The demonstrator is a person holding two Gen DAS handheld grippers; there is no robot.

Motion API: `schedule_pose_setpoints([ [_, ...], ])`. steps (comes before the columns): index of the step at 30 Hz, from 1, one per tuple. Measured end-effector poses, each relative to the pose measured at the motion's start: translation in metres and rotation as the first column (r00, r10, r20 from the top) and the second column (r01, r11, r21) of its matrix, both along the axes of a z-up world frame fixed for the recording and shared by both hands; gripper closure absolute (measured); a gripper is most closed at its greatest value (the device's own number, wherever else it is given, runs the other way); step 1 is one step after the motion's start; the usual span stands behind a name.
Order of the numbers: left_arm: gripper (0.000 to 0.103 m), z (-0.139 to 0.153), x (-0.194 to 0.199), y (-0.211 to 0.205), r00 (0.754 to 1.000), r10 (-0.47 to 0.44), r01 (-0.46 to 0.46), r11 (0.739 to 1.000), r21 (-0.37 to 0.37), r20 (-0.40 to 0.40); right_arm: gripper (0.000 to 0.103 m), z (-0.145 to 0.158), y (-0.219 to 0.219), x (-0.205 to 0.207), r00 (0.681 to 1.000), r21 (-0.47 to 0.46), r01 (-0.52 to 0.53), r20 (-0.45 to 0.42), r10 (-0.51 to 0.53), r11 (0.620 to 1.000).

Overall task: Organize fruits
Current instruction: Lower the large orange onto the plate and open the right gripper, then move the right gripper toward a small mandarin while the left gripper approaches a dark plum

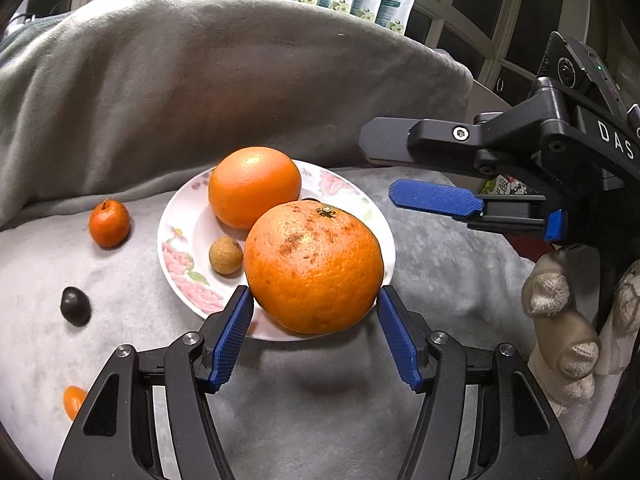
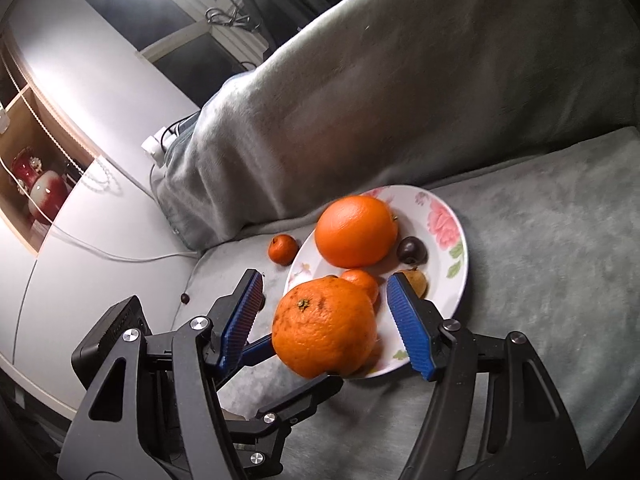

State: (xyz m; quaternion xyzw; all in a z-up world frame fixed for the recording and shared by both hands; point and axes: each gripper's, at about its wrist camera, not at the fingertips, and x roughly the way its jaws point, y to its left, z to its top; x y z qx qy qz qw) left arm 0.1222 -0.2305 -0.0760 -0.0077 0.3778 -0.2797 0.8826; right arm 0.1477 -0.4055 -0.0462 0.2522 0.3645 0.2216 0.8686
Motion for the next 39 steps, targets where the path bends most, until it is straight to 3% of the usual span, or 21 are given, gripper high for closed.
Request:
schedule_pose_setpoints([
  [5,0.037,0.003,-0.006,0.001,1.0,-0.004,0.004,1.0,0.01,0.02,0.034,-0.004,-0.005,-0.002,1.0,0.004,0.022,-0.01,-0.022,1.0],
  [7,0.027,0.005,-0.006,0.002,1.0,0.002,-0.003,1.0,0.014,0.031,0.034,-0.005,-0.006,-0.003,0.999,0.0,0.03,-0.012,-0.03,1.0],
  [11,0.027,0.008,-0.007,0.01,0.999,0.015,-0.015,1.0,0.007,0.035,0.034,-0.005,-0.005,-0.005,0.999,-0.009,0.044,-0.011,-0.044,0.999],
  [15,0.027,0.011,-0.01,0.019,0.999,0.025,-0.025,1.0,0.001,0.042,0.024,-0.003,-0.003,-0.01,0.997,-0.038,0.071,-0.001,-0.071,0.997],
  [31,0.027,0.033,-0.038,0.056,0.99,0.05,-0.046,0.998,-0.032,0.134,0.024,0.016,0.027,-0.04,0.99,-0.157,0.096,0.119,-0.078,0.983],
  [39,0.027,0.032,-0.043,0.088,0.987,0.096,-0.092,0.995,-0.038,0.129,0.024,0.021,0.054,-0.057,0.98,-0.185,0.09,0.192,-0.054,0.979],
])
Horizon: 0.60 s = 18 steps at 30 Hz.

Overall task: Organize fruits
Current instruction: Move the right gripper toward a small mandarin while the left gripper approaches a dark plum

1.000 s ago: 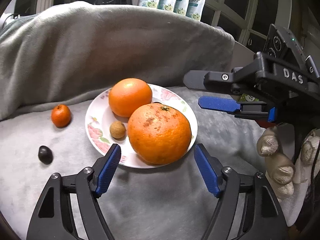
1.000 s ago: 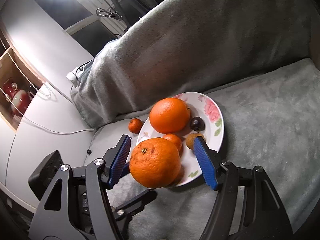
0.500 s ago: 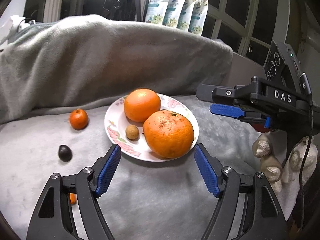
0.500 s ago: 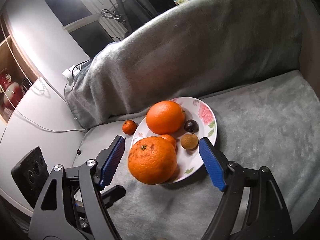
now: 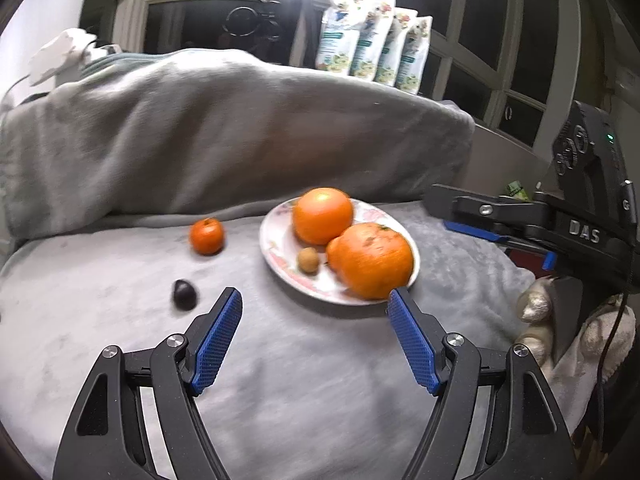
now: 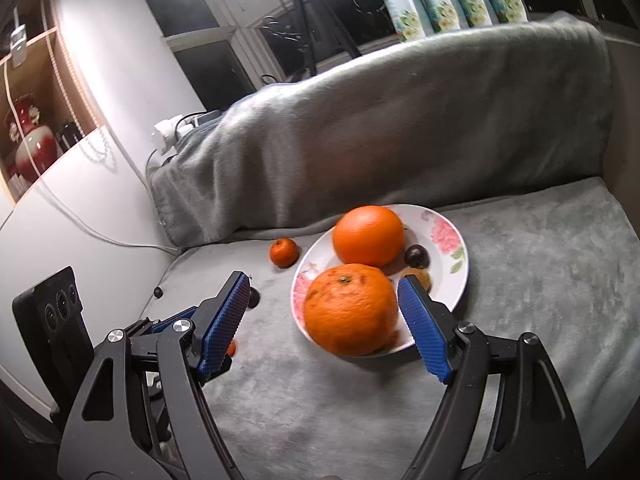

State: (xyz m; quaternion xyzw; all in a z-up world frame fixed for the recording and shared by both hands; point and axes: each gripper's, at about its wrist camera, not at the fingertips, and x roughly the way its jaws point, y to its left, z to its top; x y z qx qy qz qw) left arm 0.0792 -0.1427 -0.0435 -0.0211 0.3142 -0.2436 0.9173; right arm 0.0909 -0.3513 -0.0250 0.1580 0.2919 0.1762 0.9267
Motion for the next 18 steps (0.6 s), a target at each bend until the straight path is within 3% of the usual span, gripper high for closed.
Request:
schedule_pose_setpoints([
  [6,0.027,-0.006,-0.003,0.043,0.996,0.085,-0.085,0.996,0.008,-0.018,0.024,-0.002,0.026,-0.01,0.999,-0.067,-0.029,0.024,0.03,0.997],
  [16,0.028,-0.02,0.001,0.102,0.978,0.203,-0.202,0.979,0.021,-0.046,0.024,-0.016,0.075,-0.016,0.987,-0.177,-0.163,-0.02,0.162,0.971],
  [18,0.034,-0.023,0.005,0.107,0.977,0.207,-0.206,0.978,0.021,-0.052,0.024,-0.02,0.085,-0.017,0.981,-0.196,-0.196,-0.028,0.194,0.961],
])
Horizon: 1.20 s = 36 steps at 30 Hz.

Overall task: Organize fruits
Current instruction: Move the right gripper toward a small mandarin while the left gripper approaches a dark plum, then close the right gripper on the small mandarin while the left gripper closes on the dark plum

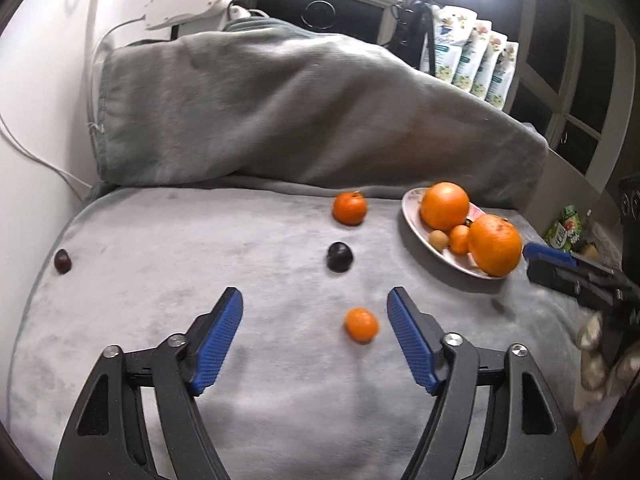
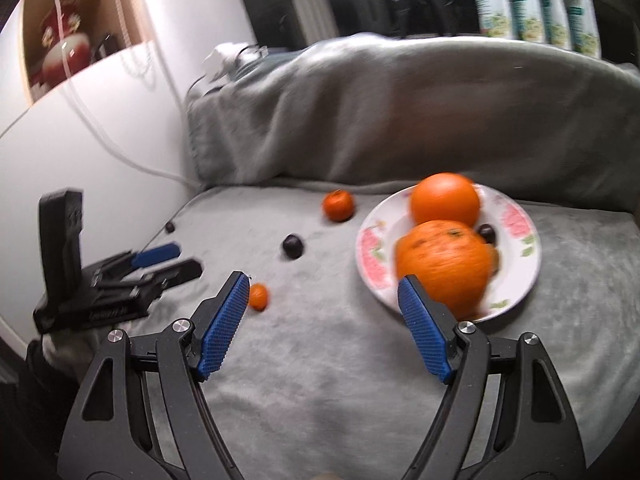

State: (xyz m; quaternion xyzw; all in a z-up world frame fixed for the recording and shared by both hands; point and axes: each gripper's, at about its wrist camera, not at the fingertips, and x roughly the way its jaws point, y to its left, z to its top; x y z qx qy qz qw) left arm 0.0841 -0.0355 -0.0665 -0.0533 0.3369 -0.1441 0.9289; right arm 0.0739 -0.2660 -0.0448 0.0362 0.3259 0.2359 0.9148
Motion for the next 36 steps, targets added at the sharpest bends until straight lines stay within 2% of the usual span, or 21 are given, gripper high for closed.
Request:
schedule_pose_setpoints([
  [4,0.046,-0.002,0.01,0.003,1.0,-0.029,0.029,1.0,-0.005,-0.01,0.024,-0.008,0.025,-0.001,0.996,-0.048,-0.088,-0.007,0.087,0.995],
  [6,0.049,-0.004,0.018,0.005,0.999,-0.047,0.046,0.999,-0.023,-0.022,0.033,-0.012,0.035,0.0,0.992,-0.064,-0.123,-0.015,0.122,0.99],
  [8,0.058,-0.005,0.026,0.006,0.997,-0.065,0.064,0.997,-0.042,-0.038,0.041,-0.018,0.047,0.004,0.987,-0.084,-0.161,-0.035,0.158,0.983],
  [11,0.064,-0.008,0.038,0.006,0.993,-0.102,0.097,0.993,-0.072,-0.062,0.049,-0.025,0.06,0.01,0.979,-0.087,-0.201,-0.062,0.196,0.976],
  [14,0.065,-0.013,0.051,0.004,0.985,-0.146,0.136,0.985,-0.103,-0.096,0.055,-0.032,0.07,0.02,0.969,-0.077,-0.238,-0.09,0.231,0.968],
  [20,0.066,-0.023,0.07,-0.007,0.97,-0.198,0.183,0.977,-0.112,-0.14,0.062,-0.046,0.086,0.037,0.959,-0.092,-0.265,-0.133,0.252,0.96],
  [36,0.069,-0.042,0.104,-0.023,0.947,-0.252,0.232,0.965,-0.119,-0.2,0.066,-0.06,0.102,0.054,0.953,-0.094,-0.274,-0.163,0.256,0.957],
])
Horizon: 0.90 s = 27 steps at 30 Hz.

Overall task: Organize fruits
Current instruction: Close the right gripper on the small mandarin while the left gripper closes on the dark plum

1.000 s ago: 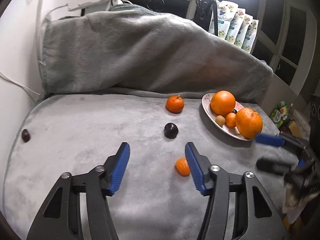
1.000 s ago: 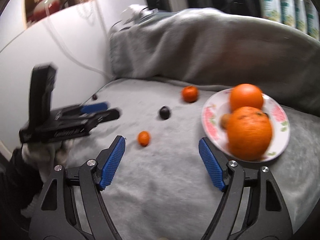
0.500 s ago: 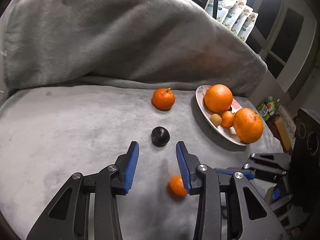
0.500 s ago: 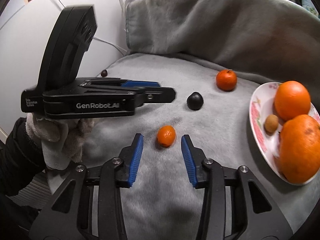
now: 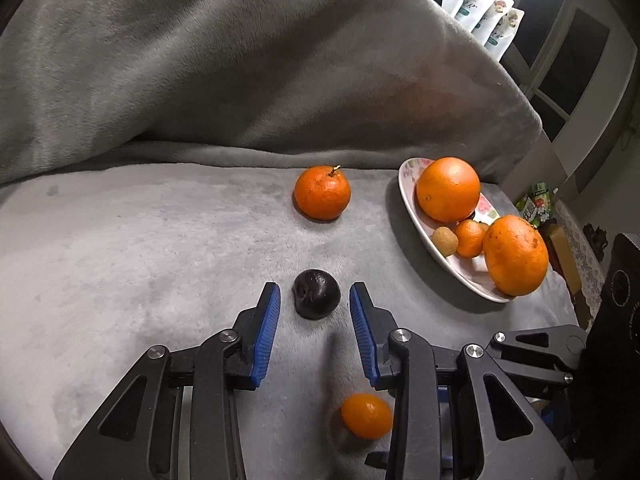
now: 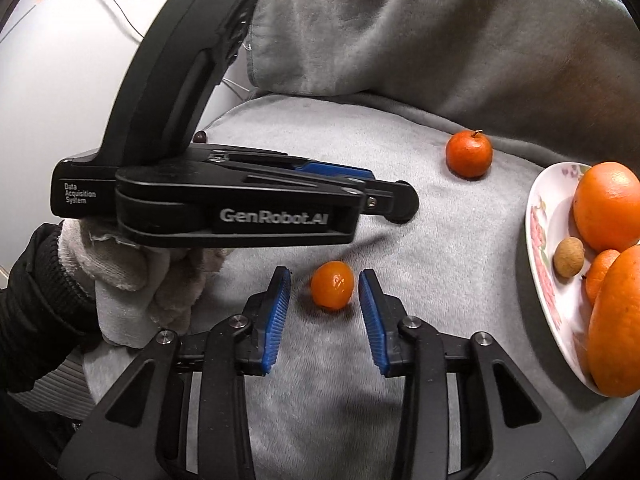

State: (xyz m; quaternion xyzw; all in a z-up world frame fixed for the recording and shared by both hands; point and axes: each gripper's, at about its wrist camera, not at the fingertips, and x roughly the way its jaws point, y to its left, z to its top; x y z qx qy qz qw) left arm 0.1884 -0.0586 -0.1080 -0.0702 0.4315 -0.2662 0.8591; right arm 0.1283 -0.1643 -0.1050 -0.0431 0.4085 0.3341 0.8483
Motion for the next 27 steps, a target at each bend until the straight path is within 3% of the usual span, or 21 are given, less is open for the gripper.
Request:
schedule_pose_setpoints([
  [6,0.069,-0.005,0.004,-0.003,1.0,-0.008,0.008,1.0,0.019,-0.014,0.067,-0.003,0.001,0.0,1.0,-0.004,-0.003,-0.007,0.003,1.0],
  [16,0.08,-0.004,0.004,-0.007,1.0,-0.014,0.015,0.999,0.034,-0.005,0.074,-0.006,0.007,-0.002,1.0,-0.039,0.008,-0.009,-0.009,0.999],
  [27,0.081,-0.002,-0.001,-0.005,1.0,0.01,-0.01,1.0,0.024,0.006,0.079,-0.005,0.005,-0.001,1.0,-0.034,0.022,-0.004,-0.022,0.999],
])
